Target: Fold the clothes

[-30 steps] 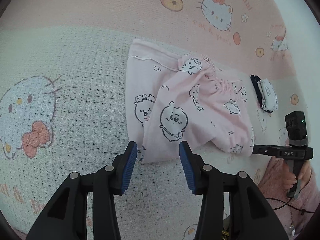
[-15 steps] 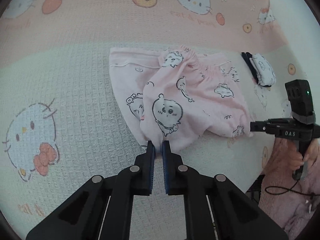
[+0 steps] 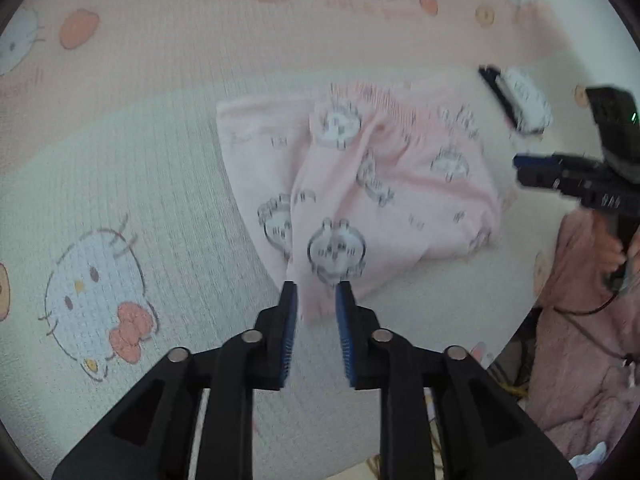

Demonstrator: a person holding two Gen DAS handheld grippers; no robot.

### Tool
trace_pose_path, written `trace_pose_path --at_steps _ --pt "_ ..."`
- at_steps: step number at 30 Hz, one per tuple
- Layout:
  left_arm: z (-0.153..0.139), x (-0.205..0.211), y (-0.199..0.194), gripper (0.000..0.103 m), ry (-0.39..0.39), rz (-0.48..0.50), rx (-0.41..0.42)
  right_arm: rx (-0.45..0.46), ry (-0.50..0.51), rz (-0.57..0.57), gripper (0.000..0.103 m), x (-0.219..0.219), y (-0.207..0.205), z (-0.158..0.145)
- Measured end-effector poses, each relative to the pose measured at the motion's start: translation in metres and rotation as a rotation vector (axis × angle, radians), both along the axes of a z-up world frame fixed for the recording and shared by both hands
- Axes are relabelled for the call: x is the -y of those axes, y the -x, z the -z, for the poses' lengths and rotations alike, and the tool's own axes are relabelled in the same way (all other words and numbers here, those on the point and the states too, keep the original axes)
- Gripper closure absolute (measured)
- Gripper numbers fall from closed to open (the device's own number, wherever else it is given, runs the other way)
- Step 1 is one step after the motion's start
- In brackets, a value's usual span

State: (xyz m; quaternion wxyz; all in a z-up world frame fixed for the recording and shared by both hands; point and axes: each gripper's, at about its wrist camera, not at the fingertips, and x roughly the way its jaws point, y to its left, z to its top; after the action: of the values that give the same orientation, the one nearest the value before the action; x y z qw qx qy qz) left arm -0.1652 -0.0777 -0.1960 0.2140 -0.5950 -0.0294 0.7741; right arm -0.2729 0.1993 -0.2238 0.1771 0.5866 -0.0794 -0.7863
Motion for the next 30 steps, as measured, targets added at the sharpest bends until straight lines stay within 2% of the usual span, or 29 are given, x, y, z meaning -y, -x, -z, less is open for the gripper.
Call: trace_pose_path --at_steps 2,6,7,8,9,10,12,13,18,20,22,23,24,25,26,28,29,30 --pt "-0.002 -0.008 0.017 0.05 -0.045 -0.03 -0.017 -0.008 -0.032 -0.032 0.036 0.005 0.008 0.002" --pt "0.013 -0.047 0.05 0.05 -0.054 -0.021 -0.04 0.039 -0.072 -0.074 0.037 0.019 0.031 0.027" --pt "0.019 -0.054 0.057 0.05 -0.058 -0.016 -0.043 0.05 -0.089 -0.082 0.041 0.023 0.036 0.034" --pt "0.025 -0.061 0.059 0.053 -0.047 -0.007 -0.039 0.046 -0.117 -0.094 0.05 0.025 0.038 0.037" --pt "0.031 -0.068 0.059 0.084 -0.027 0.004 -0.032 0.04 -0.141 -0.103 0.069 0.027 0.039 0.039" --pt "0.036 -0.072 0.058 0.098 -0.007 0.011 -0.024 0.032 -0.147 -0.108 0.078 0.027 0.04 0.038" --pt "0.031 -0.076 0.049 0.098 -0.001 0.029 -0.056 0.016 -0.122 -0.125 0.092 0.026 0.038 0.028" --pt "0.024 -0.076 0.044 0.098 -0.007 0.032 -0.082 -0.014 -0.131 -0.139 0.093 0.028 0.036 0.019" --pt "-0.012 -0.054 0.028 0.098 -0.04 -0.069 -0.19 -0.158 -0.157 -0.196 0.094 0.04 0.033 -0.025" --pt "-0.01 -0.045 0.036 0.098 -0.04 -0.1 -0.203 -0.216 -0.176 -0.209 0.093 0.047 0.039 -0.033" --pt "0.009 -0.038 0.052 0.096 -0.017 -0.123 -0.151 -0.199 -0.196 -0.196 0.088 0.046 0.053 -0.024" --pt "0.02 -0.038 0.059 0.091 0.005 -0.128 -0.111 -0.152 -0.211 -0.193 0.083 0.043 0.063 -0.007" --pt "0.031 -0.038 0.067 0.078 0.027 -0.132 -0.07 -0.093 -0.234 -0.186 0.076 0.04 0.071 0.011" --pt "0.042 -0.038 0.075 0.078 0.049 -0.137 -0.03 -0.036 -0.253 -0.167 0.073 0.034 0.075 0.025" --pt "0.038 -0.036 0.076 0.078 0.052 -0.146 -0.038 -0.05 -0.225 -0.141 0.073 0.027 0.071 0.02" --pt "0.008 -0.024 0.063 0.073 0.024 -0.182 -0.139 -0.087 -0.172 -0.084 0.073 0.011 0.061 0.008" --pt "-0.004 -0.017 0.054 0.061 0.007 -0.21 -0.178 -0.139 -0.155 -0.044 0.073 0.002 0.051 -0.006" --pt "-0.013 -0.01 0.043 0.058 -0.012 -0.244 -0.208 -0.184 -0.139 -0.004 0.073 -0.008 0.039 -0.019"
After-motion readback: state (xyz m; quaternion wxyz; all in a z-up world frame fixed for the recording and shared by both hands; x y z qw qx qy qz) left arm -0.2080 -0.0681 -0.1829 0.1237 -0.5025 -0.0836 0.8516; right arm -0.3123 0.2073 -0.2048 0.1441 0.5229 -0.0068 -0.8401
